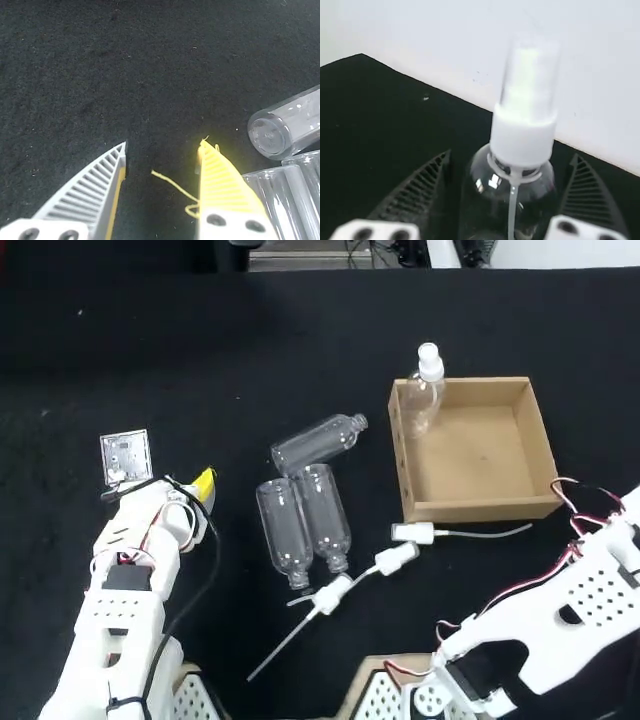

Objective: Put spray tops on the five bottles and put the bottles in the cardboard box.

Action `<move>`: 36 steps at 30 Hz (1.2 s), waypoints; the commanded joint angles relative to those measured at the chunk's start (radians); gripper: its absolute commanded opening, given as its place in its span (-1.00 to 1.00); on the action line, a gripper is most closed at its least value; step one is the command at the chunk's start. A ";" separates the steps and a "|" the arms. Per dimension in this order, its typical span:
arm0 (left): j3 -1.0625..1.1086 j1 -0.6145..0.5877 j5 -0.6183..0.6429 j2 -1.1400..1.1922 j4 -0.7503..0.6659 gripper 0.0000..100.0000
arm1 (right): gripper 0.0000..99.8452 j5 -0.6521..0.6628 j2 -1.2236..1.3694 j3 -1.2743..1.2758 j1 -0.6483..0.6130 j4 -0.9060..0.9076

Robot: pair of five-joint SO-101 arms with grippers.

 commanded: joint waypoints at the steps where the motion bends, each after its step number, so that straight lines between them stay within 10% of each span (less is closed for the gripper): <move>1: -0.012 -0.005 0.009 -0.014 -0.021 -0.57 | -0.38 0.000 -0.088 -0.010 -0.018 -0.003; 17: -0.012 -0.007 0.009 -0.012 -0.021 -0.57 | -0.39 0.000 -0.088 -0.013 -0.020 -0.005; 28: -0.012 -0.007 0.009 -0.014 -0.021 -0.57 | -0.98 0.000 -0.087 0.021 -0.018 -0.132; 36: -0.012 -0.004 0.009 -0.014 -0.021 -0.57 | -0.98 -0.078 -0.131 0.081 -0.014 -0.216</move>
